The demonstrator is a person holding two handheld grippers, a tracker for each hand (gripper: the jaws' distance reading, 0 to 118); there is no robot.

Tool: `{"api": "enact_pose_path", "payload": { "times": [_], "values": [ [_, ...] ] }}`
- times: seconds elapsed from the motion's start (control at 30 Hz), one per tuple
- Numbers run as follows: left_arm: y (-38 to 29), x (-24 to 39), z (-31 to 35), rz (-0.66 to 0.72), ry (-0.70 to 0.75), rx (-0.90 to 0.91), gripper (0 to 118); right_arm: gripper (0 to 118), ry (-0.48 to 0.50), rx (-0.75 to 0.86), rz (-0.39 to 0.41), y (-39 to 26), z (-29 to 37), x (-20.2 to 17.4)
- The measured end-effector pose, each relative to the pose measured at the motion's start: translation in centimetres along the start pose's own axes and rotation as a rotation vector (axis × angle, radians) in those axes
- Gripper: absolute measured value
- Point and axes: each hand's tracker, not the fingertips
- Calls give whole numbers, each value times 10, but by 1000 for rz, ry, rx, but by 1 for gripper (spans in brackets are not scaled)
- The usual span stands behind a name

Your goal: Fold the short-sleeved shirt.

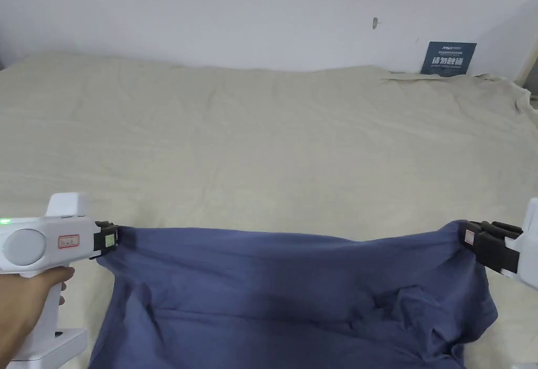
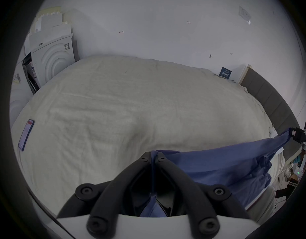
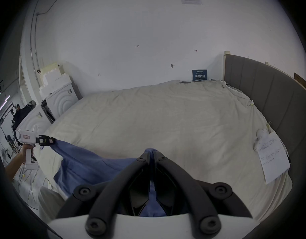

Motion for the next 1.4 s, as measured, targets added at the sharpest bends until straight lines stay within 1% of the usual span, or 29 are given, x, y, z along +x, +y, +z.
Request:
{"api": "enact_pose_path", "payload": {
  "times": [0.07,0.23,0.33,0.47,0.53,0.63,0.87,0.97,1.0,1.07,1.13,1.17,1.2,1.23,1.27,1.3,1.33,1.37,1.4],
  "values": [
    [-13,0,16,-6,-6,7,1,2,2,-2,-7,-15,16,-1],
    [-51,0,36,-33,-1,-19,1,2,-10,-30,-58,-63,39,1],
    [-77,0,37,-49,9,-57,1,2,-21,-80,-118,-94,42,3],
    [-111,1,35,-47,12,-101,1,2,-67,-135,-139,-131,39,6],
    [-125,-2,27,-46,19,-122,1,2,-84,-166,-163,-146,36,9],
    [-142,-2,19,-80,42,-138,1,2,-102,-195,-208,-164,31,10],
    [-167,-3,4,-127,78,-167,1,2,-163,-284,-225,-190,9,8],
    [-176,-2,1,-139,93,-170,2,2,-202,-316,-196,-194,0,6],
    [-176,-3,0,-132,94,-167,7,2,-205,-321,-177,-194,-1,4],
    [-175,-2,3,-112,105,-166,21,2,-213,-322,-157,-194,-2,0],
    [-172,-2,4,-96,98,-161,59,7,-216,-321,-150,-189,0,-3],
    [-170,-1,5,-96,105,-159,77,15,-217,-321,-147,-185,5,-6],
    [-169,1,8,-103,135,-154,100,36,-218,-309,-142,-181,8,-10],
    [-168,2,10,-109,156,-148,112,56,-223,-292,-129,-176,12,-14],
    [-167,2,11,-111,158,-146,116,75,-221,-279,-115,-170,16,-18],
    [-163,1,13,-109,158,-145,115,83,-223,-269,-90,-163,19,-22],
    [-159,3,19,-99,152,-126,115,86,-224,-241,-74,-156,23,-27],
    [-155,4,24,-78,137,-88,115,86,-225,-195,-60,-149,28,-33],
    [-150,5,30,-59,126,-57,115,90,-226,-160,-47,-141,32,-38]
  ]
}}
